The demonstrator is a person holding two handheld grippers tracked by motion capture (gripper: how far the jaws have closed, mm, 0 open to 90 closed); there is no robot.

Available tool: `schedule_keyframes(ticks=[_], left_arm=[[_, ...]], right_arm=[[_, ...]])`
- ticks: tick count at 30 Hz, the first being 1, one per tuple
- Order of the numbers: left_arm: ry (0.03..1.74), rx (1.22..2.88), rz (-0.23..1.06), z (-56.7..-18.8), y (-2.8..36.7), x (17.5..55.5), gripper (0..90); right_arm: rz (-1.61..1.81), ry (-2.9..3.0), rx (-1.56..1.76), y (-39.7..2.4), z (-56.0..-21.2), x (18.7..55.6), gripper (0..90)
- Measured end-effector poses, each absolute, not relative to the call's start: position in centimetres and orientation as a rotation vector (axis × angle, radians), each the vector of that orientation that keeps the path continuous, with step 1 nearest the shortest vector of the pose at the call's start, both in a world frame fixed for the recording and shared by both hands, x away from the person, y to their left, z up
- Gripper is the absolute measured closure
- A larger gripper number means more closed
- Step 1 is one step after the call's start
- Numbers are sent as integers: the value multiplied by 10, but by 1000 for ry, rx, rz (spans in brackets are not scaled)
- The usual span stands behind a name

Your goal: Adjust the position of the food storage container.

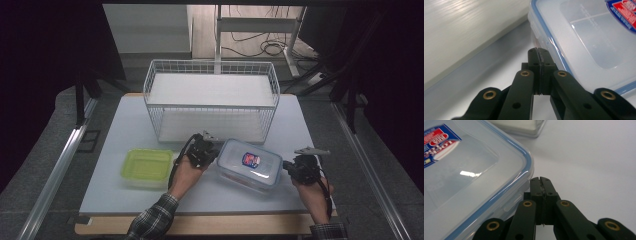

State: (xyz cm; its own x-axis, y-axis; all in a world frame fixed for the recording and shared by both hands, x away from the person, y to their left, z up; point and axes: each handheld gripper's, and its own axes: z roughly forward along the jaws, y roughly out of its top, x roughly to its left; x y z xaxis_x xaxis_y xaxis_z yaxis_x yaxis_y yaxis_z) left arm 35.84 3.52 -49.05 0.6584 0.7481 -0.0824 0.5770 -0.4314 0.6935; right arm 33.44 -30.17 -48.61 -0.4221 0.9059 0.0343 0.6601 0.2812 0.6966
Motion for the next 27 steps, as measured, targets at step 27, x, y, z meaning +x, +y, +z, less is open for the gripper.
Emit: schedule_keyframes(ticks=[27], left_arm=[[1060, 2093, 277, -492, 96, 283, 897]], right_arm=[[898, 2369, 1347, -249, -494, 341, 894]])
